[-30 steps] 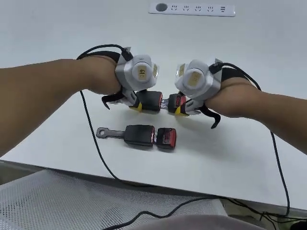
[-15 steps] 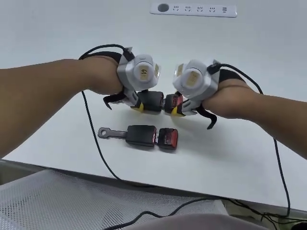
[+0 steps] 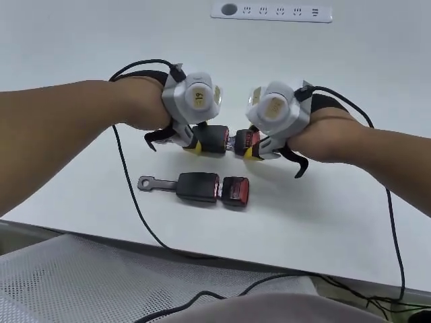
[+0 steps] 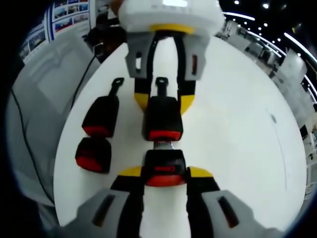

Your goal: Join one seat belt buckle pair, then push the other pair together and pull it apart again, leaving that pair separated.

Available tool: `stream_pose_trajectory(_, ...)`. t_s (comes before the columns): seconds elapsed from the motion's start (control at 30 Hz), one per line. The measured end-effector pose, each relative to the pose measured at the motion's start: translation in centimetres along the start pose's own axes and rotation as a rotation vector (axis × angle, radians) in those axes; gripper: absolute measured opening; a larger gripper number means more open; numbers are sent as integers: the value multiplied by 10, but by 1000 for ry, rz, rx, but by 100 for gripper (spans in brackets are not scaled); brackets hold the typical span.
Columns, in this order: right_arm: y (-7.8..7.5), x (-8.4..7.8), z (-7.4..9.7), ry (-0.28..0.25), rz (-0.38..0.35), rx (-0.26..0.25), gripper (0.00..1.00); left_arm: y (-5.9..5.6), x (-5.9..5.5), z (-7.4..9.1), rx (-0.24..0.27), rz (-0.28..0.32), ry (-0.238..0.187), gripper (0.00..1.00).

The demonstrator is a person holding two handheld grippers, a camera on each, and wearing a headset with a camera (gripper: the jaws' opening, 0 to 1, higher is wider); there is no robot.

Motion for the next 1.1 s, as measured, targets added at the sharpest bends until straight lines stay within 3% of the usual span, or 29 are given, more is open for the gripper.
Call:
stream_pose_trajectory(0.5,0,-12,4,2,4,-8,32,0,2,0,0,-1,7,32)
stream_pose_trajectory(0.73,-3,-44,13,19,-39,-22,32,0,2,0,-3,-1,3,32)
stream_pose_trajectory(1.1,7,-102,38,45,-78,-48,32,-1,2,1,7,21,4,32)
Point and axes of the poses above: the centre of the closed fingertips' face, and the gripper's own axes: z roughly backward along the fingers, y roughly to its left, x roughly out of its top, the point moved 5 cm from there along z, roughly backward along the fingers, and after that the axes turned 12 degrees about y, right-handed, at the moved point
